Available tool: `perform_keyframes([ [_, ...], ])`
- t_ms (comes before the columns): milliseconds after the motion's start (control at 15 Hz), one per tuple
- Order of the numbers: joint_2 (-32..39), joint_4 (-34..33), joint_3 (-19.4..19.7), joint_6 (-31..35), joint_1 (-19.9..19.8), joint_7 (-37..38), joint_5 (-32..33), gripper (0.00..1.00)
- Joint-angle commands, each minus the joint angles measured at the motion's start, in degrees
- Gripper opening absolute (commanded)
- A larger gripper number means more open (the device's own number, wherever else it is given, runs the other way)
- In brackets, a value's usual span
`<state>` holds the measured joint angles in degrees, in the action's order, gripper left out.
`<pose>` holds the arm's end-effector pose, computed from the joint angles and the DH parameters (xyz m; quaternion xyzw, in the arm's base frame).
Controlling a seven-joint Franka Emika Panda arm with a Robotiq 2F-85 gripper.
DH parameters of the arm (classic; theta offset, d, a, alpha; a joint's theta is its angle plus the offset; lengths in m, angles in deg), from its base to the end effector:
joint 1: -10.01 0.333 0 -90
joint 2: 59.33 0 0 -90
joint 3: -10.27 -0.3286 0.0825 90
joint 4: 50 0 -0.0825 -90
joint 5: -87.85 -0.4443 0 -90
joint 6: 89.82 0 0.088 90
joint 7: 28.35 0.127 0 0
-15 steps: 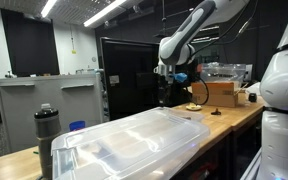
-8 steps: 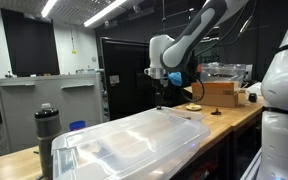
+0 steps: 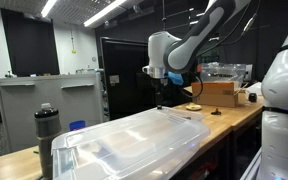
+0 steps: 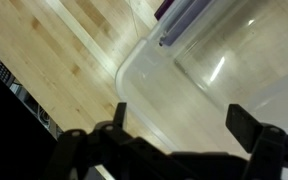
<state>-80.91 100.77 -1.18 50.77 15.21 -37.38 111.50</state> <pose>0.4480 0.1228 0.3430 0.9136 0.3537 0.0991 0.1746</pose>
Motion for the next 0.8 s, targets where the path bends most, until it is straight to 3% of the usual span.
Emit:
perform_keyframes([
  [0,-3.6,3.2,-1.2,0.8,2.1,1.5,1.4,1.00],
  [467,-5.6,5.4,-2.1,1.1,10.3,-1.1,-4.3,1.00],
  [733,-6.0,5.6,-2.0,1.0,12.5,-1.7,-6.0,1.00],
])
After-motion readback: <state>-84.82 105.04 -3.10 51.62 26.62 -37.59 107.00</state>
